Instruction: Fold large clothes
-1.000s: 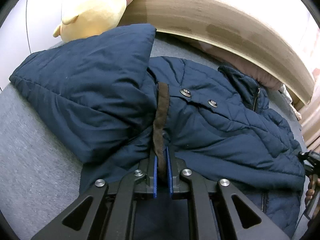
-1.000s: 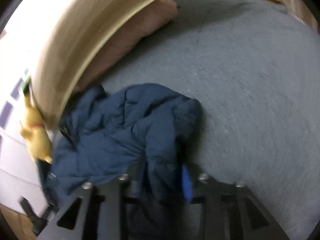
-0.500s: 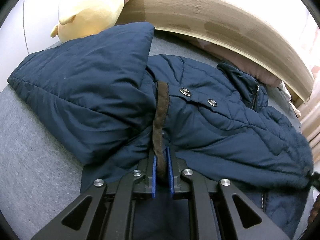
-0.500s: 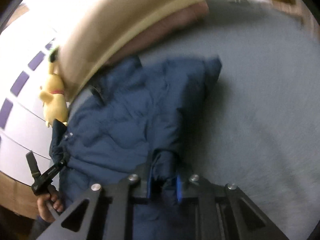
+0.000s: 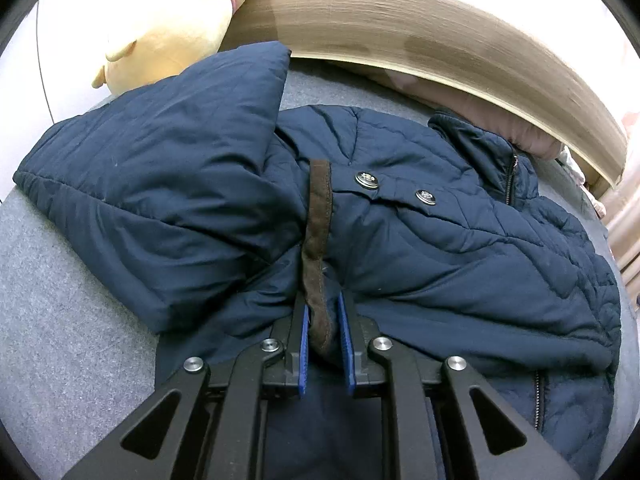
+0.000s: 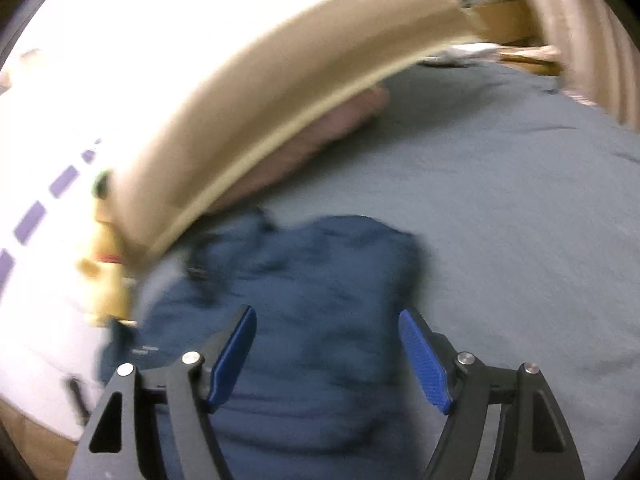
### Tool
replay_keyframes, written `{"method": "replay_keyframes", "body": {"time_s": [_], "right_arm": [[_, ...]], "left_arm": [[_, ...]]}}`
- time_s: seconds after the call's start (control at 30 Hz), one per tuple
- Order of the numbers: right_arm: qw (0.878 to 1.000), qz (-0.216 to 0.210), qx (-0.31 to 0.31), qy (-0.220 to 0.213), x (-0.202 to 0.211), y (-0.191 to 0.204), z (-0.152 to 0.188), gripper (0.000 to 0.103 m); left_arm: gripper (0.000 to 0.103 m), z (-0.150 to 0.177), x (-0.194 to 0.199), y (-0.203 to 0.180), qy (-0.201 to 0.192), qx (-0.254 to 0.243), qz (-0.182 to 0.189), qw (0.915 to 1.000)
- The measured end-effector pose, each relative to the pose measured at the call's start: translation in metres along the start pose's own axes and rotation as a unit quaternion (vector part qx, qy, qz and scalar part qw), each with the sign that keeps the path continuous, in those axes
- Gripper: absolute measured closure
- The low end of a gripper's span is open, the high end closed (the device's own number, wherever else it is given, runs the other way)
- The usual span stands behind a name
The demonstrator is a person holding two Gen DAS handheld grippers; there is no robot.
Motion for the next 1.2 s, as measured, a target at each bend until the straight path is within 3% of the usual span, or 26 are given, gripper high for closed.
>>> {"method": "replay_keyframes", "body": {"time_s": [0.07, 0.2, 0.23, 0.27, 0.4, 0.47, 0.6, 0.7, 0.83, 0.9, 1.0, 1.1, 1.17, 1.2], "right_arm": [[0.999, -0.026, -0.003, 0.018, -0.018, 0.007, -0.001, 0.026], [0.995, 0.027, -0.062, 0.068, -0.088, -0.028, -0.006, 0.026], [0.992, 0.021, -0.082, 0.092, -0.102, -0.042, -0.007, 0.026], [0.993, 0.019, -0.08, 0.085, -0.105, -0.044, -0.007, 0.026], [0.993, 0.046, -0.07, 0.088, -0.1, -0.036, -0.013, 0.026], [0.995, 0.059, -0.052, 0.063, -0.085, -0.018, -0.011, 0.025], [0.999, 0.007, 0.001, 0.033, -0.044, 0.022, 0.021, 0.016], [0.999, 0.017, 0.019, 0.046, -0.049, 0.032, 0.046, 0.016], [0.99, 0.081, 0.01, 0.119, -0.095, 0.007, 0.066, 0.016], [0.988, 0.102, 0.015, 0.114, -0.089, 0.016, 0.063, 0.016], [0.993, 0.062, 0.012, 0.097, -0.067, 0.042, 0.06, 0.016], [0.995, 0.039, 0.052, 0.071, -0.035, 0.064, 0.071, 0.016], [0.995, 0.03, 0.078, 0.053, -0.023, 0.068, 0.089, 0.016], [0.994, 0.029, 0.093, 0.04, -0.015, 0.067, 0.101, 0.016]], "left_arm": [[0.087, 0.001, 0.001, 0.001, 0.0, 0.001, 0.001, 1.0], [0.087, 0.001, 0.001, 0.002, -0.001, 0.001, 0.002, 1.0], [0.086, 0.002, 0.001, 0.002, -0.001, 0.001, 0.003, 1.0], [0.086, 0.002, 0.001, 0.002, -0.002, 0.0, 0.002, 1.0], [0.086, 0.002, 0.0, 0.0, -0.002, -0.004, -0.003, 1.0], [0.086, 0.001, 0.0, -0.002, -0.002, -0.01, -0.001, 0.9999], [0.081, 0.0, -0.001, -0.005, -0.006, -0.015, 0.001, 0.9999], [0.081, 0.0, -0.002, -0.004, -0.005, -0.013, 0.004, 0.9999], [0.078, -0.003, -0.003, -0.007, 0.0, -0.023, -0.001, 0.9997], [0.078, -0.005, -0.003, -0.009, 0.004, -0.034, -0.008, 0.9994], [0.075, -0.013, 0.005, -0.004, 0.021, -0.023, 0.002, 0.9995], [0.051, -0.017, 0.043, 0.025, -0.012, 0.03, 0.055, 0.998], [0.019, -0.015, 0.078, 0.056, -0.064, 0.057, 0.059, 0.9946], [0.012, -0.014, 0.093, 0.074, -0.087, 0.072, 0.051, 0.9922]]}}
Point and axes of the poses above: each gripper's, at about its wrist camera, not at the fingertips, and x roughly against the way its jaws point, y to its left, z to its underside, the point moved 1 cm from there along -x, roughly the way its jaws point, and after that the axes turned 14 degrees about -x, right-handed, at the moved point
